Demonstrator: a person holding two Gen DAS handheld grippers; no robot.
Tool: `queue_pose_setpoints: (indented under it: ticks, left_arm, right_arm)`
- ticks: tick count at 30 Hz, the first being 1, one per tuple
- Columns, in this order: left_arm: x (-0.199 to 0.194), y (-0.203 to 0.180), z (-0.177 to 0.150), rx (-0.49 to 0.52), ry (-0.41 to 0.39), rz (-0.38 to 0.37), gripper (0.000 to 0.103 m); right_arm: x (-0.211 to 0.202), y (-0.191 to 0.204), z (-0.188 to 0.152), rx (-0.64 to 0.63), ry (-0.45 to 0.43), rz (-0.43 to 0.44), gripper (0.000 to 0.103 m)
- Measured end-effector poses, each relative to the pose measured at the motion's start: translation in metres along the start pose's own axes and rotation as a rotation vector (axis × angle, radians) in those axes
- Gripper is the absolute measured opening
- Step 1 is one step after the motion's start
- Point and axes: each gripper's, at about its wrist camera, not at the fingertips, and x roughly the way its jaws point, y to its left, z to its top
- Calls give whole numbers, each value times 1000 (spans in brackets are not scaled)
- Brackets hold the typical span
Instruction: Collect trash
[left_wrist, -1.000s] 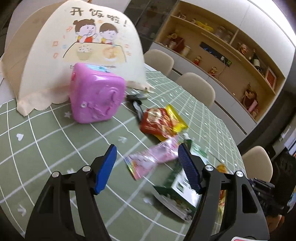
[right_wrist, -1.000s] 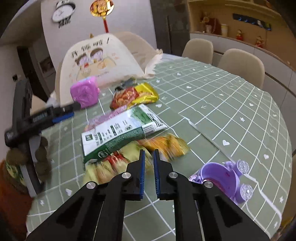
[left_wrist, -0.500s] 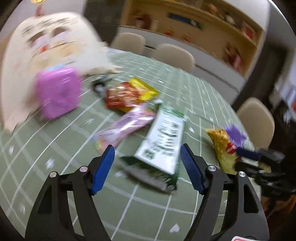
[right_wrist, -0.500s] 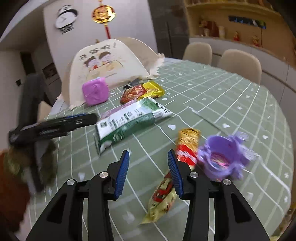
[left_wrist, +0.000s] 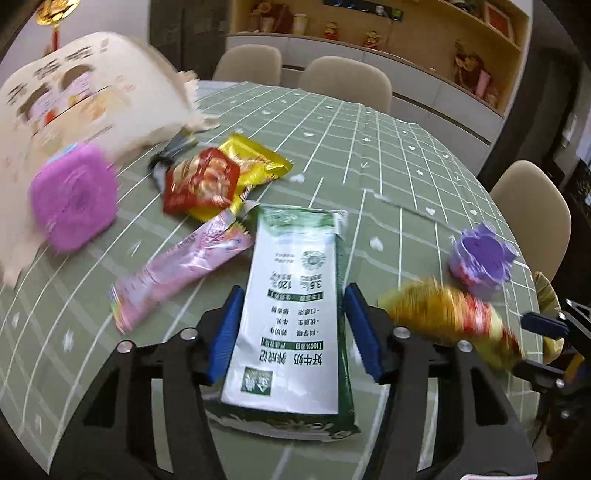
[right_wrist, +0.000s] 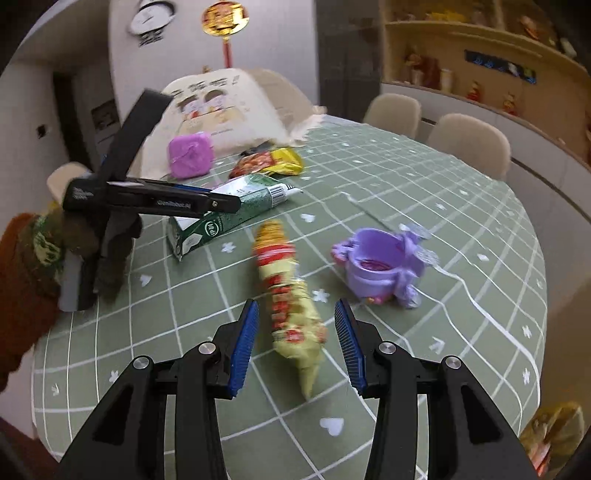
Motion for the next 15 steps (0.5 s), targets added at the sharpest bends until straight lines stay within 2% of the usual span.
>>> queue_pose_setpoints:
  ticks: [3, 6, 9, 11, 13, 15]
  left_arm:
    - [-25, 0, -26, -28, 10, 34, 52]
    - [-45, 2, -47, -52, 11, 28, 52]
    - [-61, 4, -67, -64, 7, 24, 54]
    - [-66, 4, -75, -73, 12, -1, 62]
    - [-70, 5, -79, -73, 10, -16, 63]
    - [-71, 4, -81, -65, 7, -10, 63]
  right_arm:
    - [10, 5, 7, -36, 6, 6, 41]
    - [22, 6, 17, -63, 7, -12, 41]
    - [40, 2, 24, -69, 59, -21, 41]
    - [58, -5, 26, -32, 122, 11, 41]
    - [68, -9, 25, 3, 164, 32, 41]
    - [69, -9, 24, 7, 156, 35, 41]
